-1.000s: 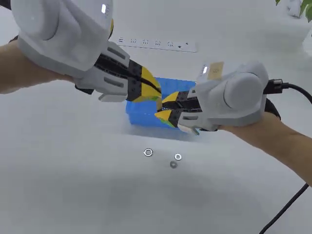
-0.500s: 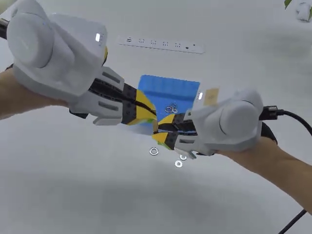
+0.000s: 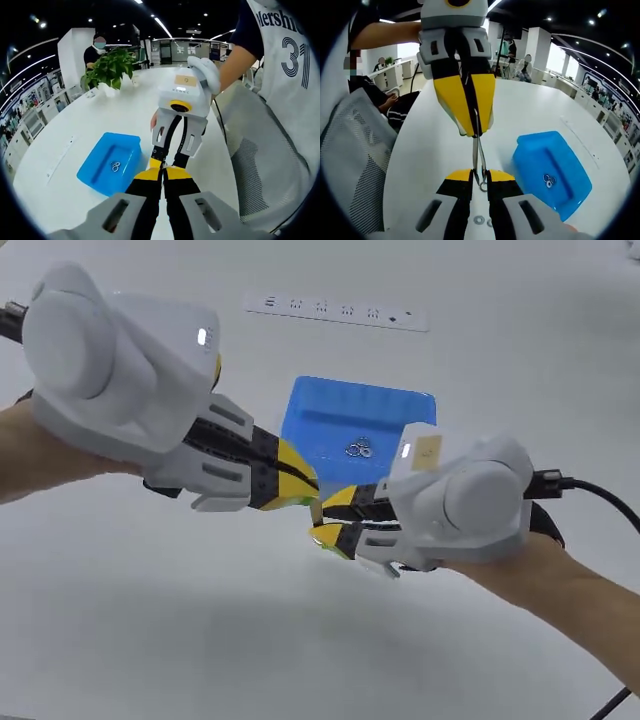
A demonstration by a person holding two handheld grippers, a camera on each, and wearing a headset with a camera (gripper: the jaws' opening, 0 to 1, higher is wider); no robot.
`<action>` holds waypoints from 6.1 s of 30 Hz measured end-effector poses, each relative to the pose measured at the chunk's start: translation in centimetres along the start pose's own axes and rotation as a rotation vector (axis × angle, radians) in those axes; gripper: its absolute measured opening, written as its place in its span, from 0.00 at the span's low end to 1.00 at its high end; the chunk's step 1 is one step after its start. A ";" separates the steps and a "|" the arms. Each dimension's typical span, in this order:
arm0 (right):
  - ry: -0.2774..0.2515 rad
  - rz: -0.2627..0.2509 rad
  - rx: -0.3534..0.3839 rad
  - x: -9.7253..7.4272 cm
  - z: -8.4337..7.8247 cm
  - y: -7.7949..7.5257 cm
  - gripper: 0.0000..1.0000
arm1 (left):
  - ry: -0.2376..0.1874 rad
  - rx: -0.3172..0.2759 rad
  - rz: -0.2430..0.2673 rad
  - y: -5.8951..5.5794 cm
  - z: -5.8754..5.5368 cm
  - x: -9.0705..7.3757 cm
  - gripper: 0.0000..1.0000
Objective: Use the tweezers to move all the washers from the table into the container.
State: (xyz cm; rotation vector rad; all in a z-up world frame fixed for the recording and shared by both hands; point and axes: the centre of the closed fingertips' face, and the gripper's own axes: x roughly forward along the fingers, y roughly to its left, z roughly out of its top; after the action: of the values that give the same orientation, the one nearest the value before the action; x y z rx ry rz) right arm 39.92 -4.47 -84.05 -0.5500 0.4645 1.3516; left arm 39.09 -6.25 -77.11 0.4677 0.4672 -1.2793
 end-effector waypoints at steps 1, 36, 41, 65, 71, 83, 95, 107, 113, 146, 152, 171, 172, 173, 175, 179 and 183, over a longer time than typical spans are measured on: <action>0.000 0.002 0.004 0.1 -0.1 0.0 0.12 | 0.001 0.000 -0.001 0.0 -0.1 0.1 0.05; 0.024 0.030 0.036 0.6 -1.4 0.2 0.11 | -0.005 -0.065 -0.031 -0.6 -0.5 1.3 0.06; 0.023 0.033 0.036 0.4 -1.3 0.3 0.11 | 0.002 -0.067 -0.032 -0.5 -0.3 1.2 0.05; -0.026 -0.079 -0.053 -3.0 2.4 -3.4 0.11 | -0.012 0.086 0.001 2.0 4.6 -0.2 0.05; -0.027 -0.113 -0.077 -3.7 3.0 -5.1 0.11 | -0.018 0.119 0.005 3.5 5.3 -0.3 0.05; -0.042 -0.164 -0.073 -4.5 3.2 -8.6 0.11 | -0.020 0.172 0.002 6.9 6.4 0.7 0.05; -0.015 -0.181 -0.062 -3.3 1.9 -11.0 0.11 | -0.012 0.174 -0.012 8.9 5.7 2.4 0.05; 0.014 -0.161 -0.035 -2.1 0.4 -11.2 0.11 | -0.011 0.137 -0.016 9.2 4.3 3.5 0.05; -0.018 -0.171 -0.039 -3.5 0.9 -10.3 0.11 | -0.033 0.150 -0.016 8.0 5.4 2.8 0.05; -0.004 -0.125 0.000 -6.7 -2.3 -0.2 0.11 | -0.036 0.136 -0.117 -2.3 5.3 3.7 0.05; -0.005 -0.108 0.020 -6.2 -2.8 0.8 0.12 | -0.025 0.120 -0.123 -3.2 4.6 3.7 0.05; 0.004 -0.094 0.076 -4.8 -3.9 1.2 0.12 | 0.009 0.107 -0.112 -3.5 2.2 5.0 0.05; 0.004 -0.096 0.074 -4.7 -3.9 1.2 0.12 | 0.007 0.105 -0.112 -3.5 2.2 5.0 0.05; 0.004 -0.094 0.071 -4.7 -3.8 1.2 0.12 | 0.000 0.104 -0.112 -3.5 2.4 5.0 0.05; 0.006 -0.090 0.069 -4.7 -3.8 1.2 0.12 | -0.008 0.104 -0.111 -3.4 2.6 5.0 0.05; 0.004 -0.096 0.068 -4.7 -3.8 0.9 0.12 | -0.012 0.111 -0.108 -3.2 2.8 5.0 0.05; 0.007 -0.100 0.068 -4.9 -3.9 0.8 0.12 | -0.033 0.120 -0.105 -3.1 3.3 4.8 0.05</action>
State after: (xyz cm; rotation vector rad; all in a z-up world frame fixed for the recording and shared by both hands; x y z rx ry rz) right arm 38.35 -10.53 -84.21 -0.5155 0.4802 1.2343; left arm 37.42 -12.62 -77.39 0.5271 0.3924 -1.4202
